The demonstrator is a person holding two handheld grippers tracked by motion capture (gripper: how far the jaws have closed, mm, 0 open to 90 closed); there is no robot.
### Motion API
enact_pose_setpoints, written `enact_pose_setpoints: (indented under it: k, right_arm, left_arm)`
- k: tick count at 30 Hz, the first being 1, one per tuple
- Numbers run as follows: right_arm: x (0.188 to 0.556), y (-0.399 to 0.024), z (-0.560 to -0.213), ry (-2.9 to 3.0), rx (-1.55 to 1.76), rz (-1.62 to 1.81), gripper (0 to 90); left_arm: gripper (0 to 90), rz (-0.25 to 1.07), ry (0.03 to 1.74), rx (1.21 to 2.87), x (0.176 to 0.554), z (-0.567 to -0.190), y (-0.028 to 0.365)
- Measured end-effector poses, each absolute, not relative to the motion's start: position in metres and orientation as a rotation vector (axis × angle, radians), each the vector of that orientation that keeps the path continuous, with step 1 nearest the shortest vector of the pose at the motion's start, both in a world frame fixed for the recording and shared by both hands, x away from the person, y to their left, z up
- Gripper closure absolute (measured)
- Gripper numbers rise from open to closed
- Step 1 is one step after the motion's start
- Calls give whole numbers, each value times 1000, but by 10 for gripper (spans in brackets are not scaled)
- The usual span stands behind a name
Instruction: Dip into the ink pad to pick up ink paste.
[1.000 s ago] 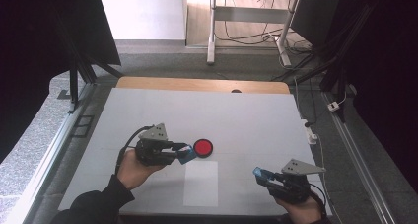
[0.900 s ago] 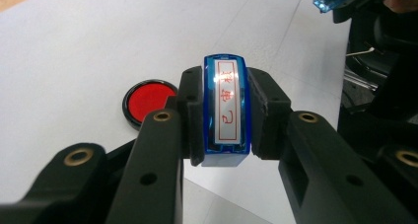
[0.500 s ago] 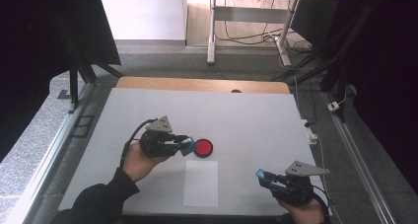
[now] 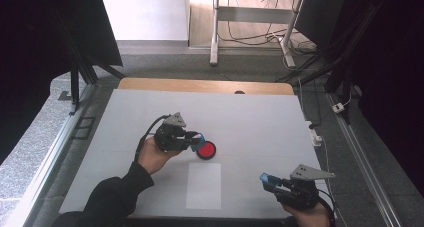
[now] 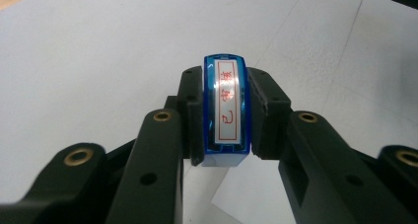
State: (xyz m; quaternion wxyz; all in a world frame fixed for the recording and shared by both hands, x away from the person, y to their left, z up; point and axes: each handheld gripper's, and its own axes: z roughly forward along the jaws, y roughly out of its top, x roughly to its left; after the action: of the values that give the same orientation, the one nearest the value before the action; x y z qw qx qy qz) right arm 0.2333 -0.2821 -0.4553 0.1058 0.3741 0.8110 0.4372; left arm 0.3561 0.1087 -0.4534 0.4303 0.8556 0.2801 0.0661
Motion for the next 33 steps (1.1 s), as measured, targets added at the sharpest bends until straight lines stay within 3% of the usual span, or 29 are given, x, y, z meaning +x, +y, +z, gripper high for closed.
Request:
enact_pose_setpoints:
  k: [12,33]
  right_arm:
    - [232,-282,-455,2395,1093,1298,681]
    - [231,-283,-455,2394,1094,1303,680]
  left_arm:
    - [705,162,701,2175,373,-472,86]
    - [706,149,766,2204,387,-493,79]
